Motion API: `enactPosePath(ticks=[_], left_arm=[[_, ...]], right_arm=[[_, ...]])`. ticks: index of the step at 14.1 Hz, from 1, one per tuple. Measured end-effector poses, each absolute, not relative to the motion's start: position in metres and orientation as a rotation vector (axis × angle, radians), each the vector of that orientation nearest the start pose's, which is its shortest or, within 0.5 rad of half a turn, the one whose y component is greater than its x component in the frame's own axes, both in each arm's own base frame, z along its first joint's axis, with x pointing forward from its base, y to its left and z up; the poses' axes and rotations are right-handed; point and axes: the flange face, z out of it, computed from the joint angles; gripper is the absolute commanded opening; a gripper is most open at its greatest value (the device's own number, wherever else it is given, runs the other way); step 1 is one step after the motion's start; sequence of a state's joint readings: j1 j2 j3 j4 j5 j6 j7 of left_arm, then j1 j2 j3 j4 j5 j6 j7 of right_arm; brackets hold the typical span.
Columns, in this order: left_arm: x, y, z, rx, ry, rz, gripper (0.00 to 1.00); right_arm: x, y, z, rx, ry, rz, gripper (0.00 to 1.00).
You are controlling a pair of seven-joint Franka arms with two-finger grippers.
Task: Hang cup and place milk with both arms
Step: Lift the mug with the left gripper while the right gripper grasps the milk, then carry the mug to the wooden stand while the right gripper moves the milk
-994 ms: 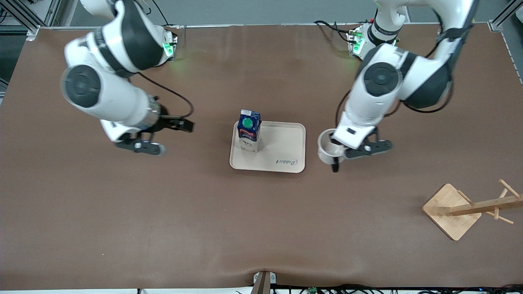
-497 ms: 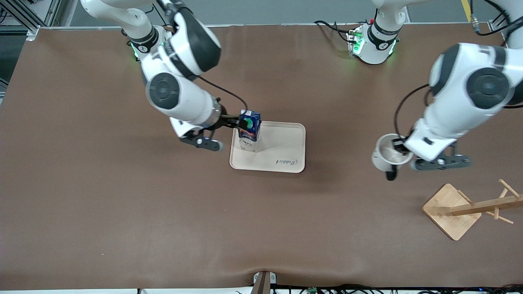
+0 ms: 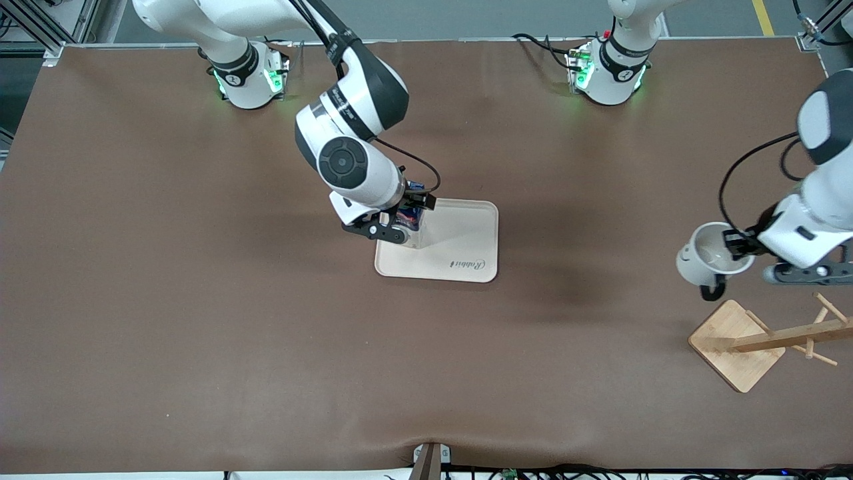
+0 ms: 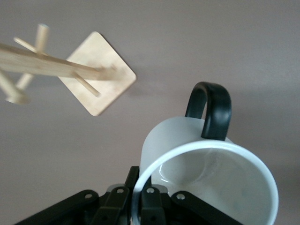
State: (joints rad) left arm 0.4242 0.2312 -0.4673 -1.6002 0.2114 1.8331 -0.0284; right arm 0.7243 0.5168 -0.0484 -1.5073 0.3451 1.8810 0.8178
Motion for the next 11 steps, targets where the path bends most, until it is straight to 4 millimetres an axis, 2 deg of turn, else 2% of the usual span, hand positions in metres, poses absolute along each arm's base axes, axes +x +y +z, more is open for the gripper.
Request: enactPosePath(ticks=[1, 2, 3, 4, 5, 6, 9, 10, 11], left_arm=[[0.631, 0.030, 0.513, -3.040, 0.108, -0.054, 0.00], [0.630, 0.046, 0.515, -3.048, 0.126, -0.054, 0.00], [0.629, 0.062, 0.514, -3.060, 0.141, -0.051, 0.00], [0.628, 0.075, 0.513, -3.071, 0.155, -0.049, 0.00], [0.628, 0.086, 0.512, -3.078, 0.165, -0.055, 0.00], [0.629, 0.093, 0.513, -3.080, 0.172, -0.066, 0.00], [0.632, 0.111, 0.513, -3.080, 0.209, -0.093, 0.00], [0.633, 0.120, 0.513, -3.080, 0.229, -0.098, 0.00], [0.634, 0.131, 0.511, -3.083, 0.244, -0.101, 0.00]], right_arm=[[0.512, 0.452, 0.354, -2.972, 0.389, 0.459, 1.00], [0.510, 0.453, 0.349, -2.982, 0.384, 0.461, 0.84], [0.508, 0.454, 0.346, -2.985, 0.381, 0.459, 0.37], [0.508, 0.455, 0.345, -2.985, 0.381, 0.457, 0.31], [0.507, 0.455, 0.344, -2.985, 0.391, 0.458, 0.13], [0.508, 0.456, 0.345, -2.983, 0.409, 0.456, 0.00], [0.513, 0.454, 0.351, -2.976, 0.433, 0.439, 0.00], [0.520, 0.448, 0.361, -2.974, 0.448, 0.437, 0.00], [0.532, 0.434, 0.379, -2.975, 0.475, 0.465, 0.00]])
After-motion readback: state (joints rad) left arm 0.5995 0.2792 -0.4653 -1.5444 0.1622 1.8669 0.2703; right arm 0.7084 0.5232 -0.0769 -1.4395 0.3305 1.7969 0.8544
